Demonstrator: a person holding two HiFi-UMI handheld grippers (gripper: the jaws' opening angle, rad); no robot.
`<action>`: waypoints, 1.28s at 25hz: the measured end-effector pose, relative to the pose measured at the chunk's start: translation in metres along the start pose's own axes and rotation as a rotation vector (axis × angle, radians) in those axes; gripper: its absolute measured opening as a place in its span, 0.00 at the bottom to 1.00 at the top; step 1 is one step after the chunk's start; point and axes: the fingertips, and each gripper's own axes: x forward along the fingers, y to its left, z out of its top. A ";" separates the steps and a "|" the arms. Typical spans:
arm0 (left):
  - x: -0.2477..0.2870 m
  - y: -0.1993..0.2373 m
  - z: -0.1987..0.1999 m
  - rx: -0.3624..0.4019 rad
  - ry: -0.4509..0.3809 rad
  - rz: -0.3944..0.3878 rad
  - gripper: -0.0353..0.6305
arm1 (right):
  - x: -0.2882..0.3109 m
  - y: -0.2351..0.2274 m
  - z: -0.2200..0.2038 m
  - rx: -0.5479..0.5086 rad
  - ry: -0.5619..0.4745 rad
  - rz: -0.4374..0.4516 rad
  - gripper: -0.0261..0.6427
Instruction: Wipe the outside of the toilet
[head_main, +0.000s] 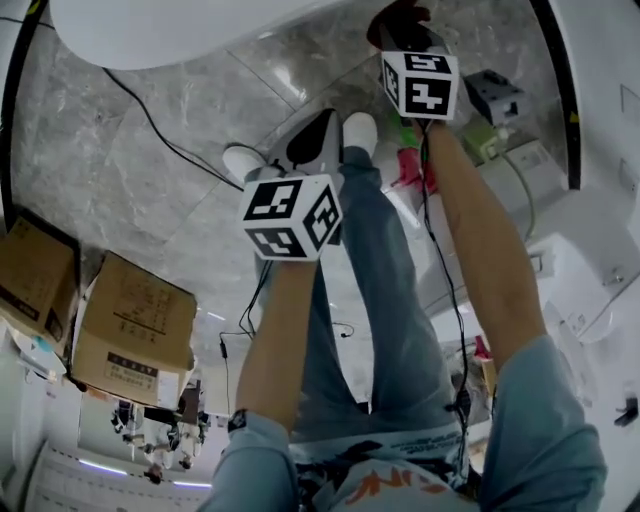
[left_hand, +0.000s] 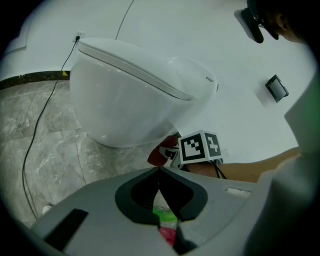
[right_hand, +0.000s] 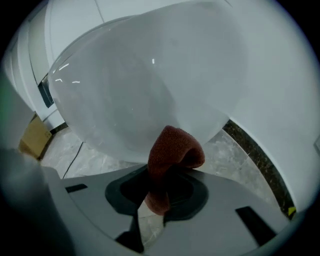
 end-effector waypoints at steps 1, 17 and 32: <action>0.003 0.001 0.000 -0.002 0.002 0.004 0.04 | 0.006 -0.004 0.004 -0.028 -0.001 -0.005 0.15; -0.001 0.041 0.009 -0.091 -0.077 0.061 0.04 | 0.057 0.008 0.014 -0.094 0.039 0.028 0.15; -0.038 0.091 0.011 -0.105 -0.122 0.063 0.04 | 0.052 0.097 -0.003 -0.260 0.085 0.069 0.15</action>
